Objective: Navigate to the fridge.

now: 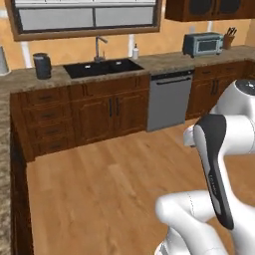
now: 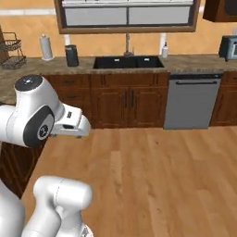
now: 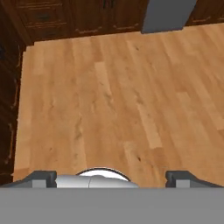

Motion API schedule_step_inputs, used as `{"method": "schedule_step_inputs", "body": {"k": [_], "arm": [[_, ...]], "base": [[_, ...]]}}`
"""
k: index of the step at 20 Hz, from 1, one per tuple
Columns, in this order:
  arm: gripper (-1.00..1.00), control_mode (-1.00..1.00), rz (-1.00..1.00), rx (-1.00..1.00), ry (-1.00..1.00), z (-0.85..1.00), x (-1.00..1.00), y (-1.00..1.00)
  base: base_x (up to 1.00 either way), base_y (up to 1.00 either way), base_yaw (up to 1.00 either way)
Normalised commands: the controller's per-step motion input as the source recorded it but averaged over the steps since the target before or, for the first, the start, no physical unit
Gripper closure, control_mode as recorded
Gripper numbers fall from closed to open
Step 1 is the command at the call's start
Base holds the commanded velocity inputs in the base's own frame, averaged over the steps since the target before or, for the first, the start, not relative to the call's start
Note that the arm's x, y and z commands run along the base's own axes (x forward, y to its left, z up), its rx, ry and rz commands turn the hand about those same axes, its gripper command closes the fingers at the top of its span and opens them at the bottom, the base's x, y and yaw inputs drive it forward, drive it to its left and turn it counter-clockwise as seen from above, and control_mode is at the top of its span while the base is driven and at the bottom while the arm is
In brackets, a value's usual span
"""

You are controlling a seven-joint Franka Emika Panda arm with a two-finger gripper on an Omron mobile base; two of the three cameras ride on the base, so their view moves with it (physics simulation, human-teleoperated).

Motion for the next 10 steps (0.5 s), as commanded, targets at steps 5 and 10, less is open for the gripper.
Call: {"method": "schedule_step_inputs", "body": {"k": [5,10], "arm": [[-1.0,1.0,0.0,0.0,0.0,0.0,0.0,0.0],[-1.0,1.0,0.0,0.0,0.0,0.0,0.0,0.0]], "base": [[0.02,-0.82,-0.76],[0.04,-0.51,-0.82]]}}
